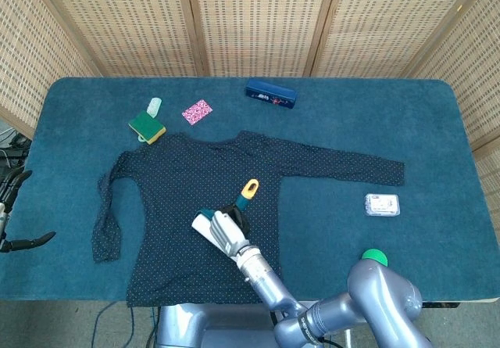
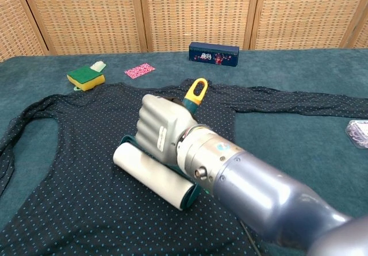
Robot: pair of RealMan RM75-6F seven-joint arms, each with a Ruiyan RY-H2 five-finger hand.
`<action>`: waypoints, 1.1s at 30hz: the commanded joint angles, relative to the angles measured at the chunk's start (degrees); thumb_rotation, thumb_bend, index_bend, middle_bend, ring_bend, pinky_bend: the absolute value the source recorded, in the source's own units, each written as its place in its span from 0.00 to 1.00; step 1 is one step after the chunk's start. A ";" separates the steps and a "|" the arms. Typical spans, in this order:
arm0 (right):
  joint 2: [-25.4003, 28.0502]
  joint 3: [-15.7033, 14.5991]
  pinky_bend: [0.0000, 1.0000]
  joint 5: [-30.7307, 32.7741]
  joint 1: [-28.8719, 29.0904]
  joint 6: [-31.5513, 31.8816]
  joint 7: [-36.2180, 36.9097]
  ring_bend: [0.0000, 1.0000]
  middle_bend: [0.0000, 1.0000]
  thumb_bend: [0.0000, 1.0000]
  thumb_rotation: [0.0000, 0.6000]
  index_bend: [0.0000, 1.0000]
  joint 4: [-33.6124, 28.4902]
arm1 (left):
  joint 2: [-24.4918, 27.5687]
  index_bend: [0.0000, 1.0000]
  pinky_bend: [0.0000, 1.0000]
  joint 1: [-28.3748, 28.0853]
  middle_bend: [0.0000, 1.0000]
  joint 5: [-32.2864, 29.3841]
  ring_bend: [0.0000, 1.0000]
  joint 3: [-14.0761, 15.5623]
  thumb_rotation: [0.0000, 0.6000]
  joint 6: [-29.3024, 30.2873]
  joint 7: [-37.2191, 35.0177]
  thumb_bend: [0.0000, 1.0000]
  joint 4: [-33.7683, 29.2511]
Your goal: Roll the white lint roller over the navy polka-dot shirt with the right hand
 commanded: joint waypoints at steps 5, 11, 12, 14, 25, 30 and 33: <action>-0.72 -0.59 1.00 -0.90 -0.37 0.41 -2.11 1.00 1.00 0.78 1.00 0.70 -2.67 | -0.01 0.00 0.00 -0.07 0.00 -0.16 0.00 0.00 1.00 -0.13 0.31 0.00 -0.16; -0.88 -0.64 1.00 -1.12 -0.93 0.44 -2.99 1.00 1.00 0.78 1.00 0.70 -2.91 | -0.04 0.00 0.00 -0.03 0.00 -0.10 0.00 0.03 1.00 0.02 0.64 0.00 -0.36; -0.78 -0.73 1.00 -1.20 -1.07 0.43 -3.00 1.00 1.00 0.78 1.00 0.70 -2.64 | -0.05 0.00 0.00 -0.03 0.00 -0.11 0.00 0.03 1.00 0.04 0.66 0.00 -0.36; -0.50 -0.90 1.00 -1.36 -1.39 0.35 -2.90 1.00 1.00 0.78 1.00 0.70 -1.99 | -0.09 0.00 0.00 -0.04 0.00 -0.16 0.00 0.01 1.00 0.04 0.66 0.00 -0.30; 2.14 -1.50 1.00 -2.71 -3.91 -1.30 0.32 1.00 1.00 0.78 1.00 0.69 4.49 | -0.34 0.00 0.00 -0.11 0.00 -0.36 0.00 0.02 1.00 0.04 1.58 0.00 -0.56; 3.84 -1.91 1.00 -3.29 -5.24 -2.74 2.22 1.00 1.00 0.77 1.00 0.69 7.43 | -0.58 0.00 0.00 -0.14 0.00 -0.50 0.00 0.01 1.00 0.20 2.55 0.00 -0.84; 4.38 -2.01 1.00 -3.72 -5.68 -3.32 2.96 1.00 1.00 0.77 1.00 0.69 8.69 | -0.65 0.00 0.00 -0.13 0.00 -0.50 0.00 0.01 1.00 0.27 2.78 0.00 -0.93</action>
